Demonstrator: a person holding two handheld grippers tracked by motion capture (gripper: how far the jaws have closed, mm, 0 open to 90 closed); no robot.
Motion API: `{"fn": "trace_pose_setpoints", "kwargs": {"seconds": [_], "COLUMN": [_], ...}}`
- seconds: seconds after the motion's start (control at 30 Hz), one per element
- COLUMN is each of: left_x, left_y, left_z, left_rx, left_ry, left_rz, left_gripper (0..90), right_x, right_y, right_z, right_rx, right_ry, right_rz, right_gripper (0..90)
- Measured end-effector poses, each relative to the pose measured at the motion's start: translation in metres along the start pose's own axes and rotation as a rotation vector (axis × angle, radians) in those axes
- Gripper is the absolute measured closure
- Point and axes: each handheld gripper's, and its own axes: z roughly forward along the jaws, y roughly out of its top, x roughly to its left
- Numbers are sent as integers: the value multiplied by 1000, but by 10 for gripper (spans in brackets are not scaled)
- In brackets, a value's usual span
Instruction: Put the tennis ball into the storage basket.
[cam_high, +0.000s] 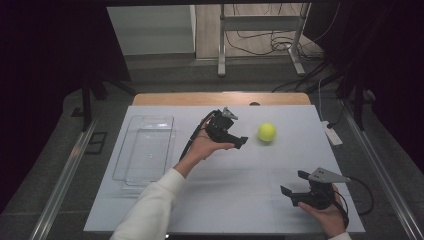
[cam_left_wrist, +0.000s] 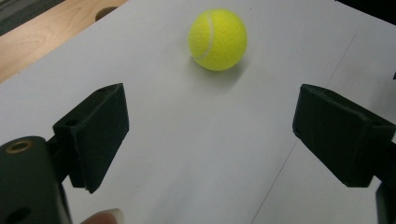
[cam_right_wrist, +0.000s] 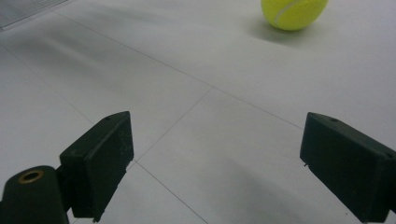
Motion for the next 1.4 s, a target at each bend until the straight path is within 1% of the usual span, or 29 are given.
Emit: {"fn": "trace_pose_setpoints", "kwargs": {"seconds": [0.47,0.77,0.9,0.97,1.23,1.4], "left_x": [-1,0,1,1,3,4], "left_y": [5,12,14,15,18,20], "left_z": [11,16,18,20,26,29], "left_rx": [13,22,22,27,37,36], "left_ry": [-6,-4,-13,-16,-16,-16], "left_rz": [-3,2,-2,6,7,0], "left_gripper": [117,118,118,118,117,116], "right_x": [0,0,0,0,-1,-1], "right_y": [0,0,0,-1,-1,-1], "right_z": [0,1,1,1,0,0], "right_rx": [2,4,4,5,3,7], "right_ry": [2,3,2,3,5,3], "right_rz": [1,1,1,3,3,1], "right_gripper": [99,100,100,100,99,99]}}
